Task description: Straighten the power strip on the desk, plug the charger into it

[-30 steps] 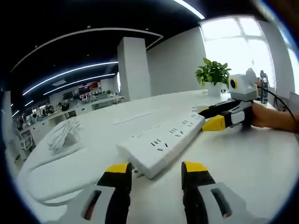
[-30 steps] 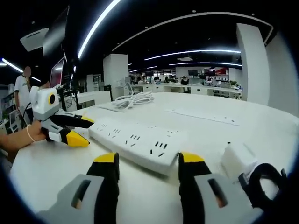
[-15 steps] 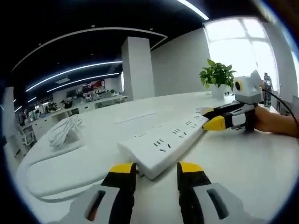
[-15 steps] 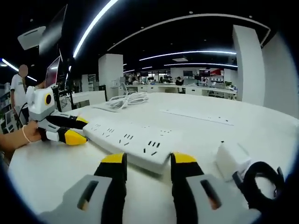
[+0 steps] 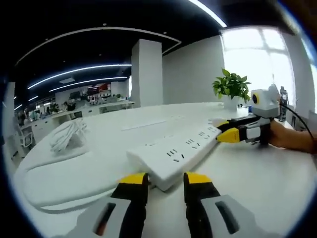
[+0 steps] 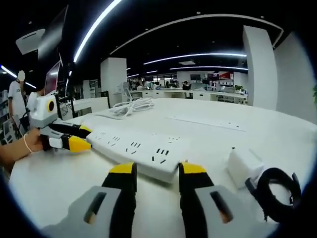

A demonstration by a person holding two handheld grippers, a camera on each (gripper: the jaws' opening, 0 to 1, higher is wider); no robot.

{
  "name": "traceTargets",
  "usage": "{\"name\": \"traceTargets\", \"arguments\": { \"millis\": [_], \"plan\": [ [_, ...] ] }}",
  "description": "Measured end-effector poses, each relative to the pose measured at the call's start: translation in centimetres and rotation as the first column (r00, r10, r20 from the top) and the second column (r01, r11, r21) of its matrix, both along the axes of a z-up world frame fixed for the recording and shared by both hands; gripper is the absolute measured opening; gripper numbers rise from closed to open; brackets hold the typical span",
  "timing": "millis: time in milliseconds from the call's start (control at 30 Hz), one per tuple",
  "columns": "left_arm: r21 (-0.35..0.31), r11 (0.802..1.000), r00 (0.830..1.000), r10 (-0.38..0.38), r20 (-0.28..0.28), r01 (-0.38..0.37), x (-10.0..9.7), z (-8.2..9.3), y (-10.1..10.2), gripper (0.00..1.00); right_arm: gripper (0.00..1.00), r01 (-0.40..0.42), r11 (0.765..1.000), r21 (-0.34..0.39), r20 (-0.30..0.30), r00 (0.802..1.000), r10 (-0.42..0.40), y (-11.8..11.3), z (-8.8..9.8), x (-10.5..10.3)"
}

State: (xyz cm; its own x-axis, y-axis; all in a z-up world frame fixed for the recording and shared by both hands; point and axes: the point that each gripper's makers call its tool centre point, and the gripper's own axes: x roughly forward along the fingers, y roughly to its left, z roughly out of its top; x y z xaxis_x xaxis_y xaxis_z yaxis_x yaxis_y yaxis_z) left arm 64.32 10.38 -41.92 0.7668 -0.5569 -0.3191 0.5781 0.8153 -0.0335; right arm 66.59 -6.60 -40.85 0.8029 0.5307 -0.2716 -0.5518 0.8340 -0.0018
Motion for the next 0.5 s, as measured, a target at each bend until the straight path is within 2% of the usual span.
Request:
{"name": "traceTargets", "arguments": {
  "millis": [500],
  "plan": [
    [-0.016,1.0,1.0,-0.019,-0.01,0.018,-0.07,-0.03,0.07,0.26,0.31,0.04,0.998,-0.046,0.014,0.999,-0.039,0.03,-0.07,-0.45]
  ]
}}
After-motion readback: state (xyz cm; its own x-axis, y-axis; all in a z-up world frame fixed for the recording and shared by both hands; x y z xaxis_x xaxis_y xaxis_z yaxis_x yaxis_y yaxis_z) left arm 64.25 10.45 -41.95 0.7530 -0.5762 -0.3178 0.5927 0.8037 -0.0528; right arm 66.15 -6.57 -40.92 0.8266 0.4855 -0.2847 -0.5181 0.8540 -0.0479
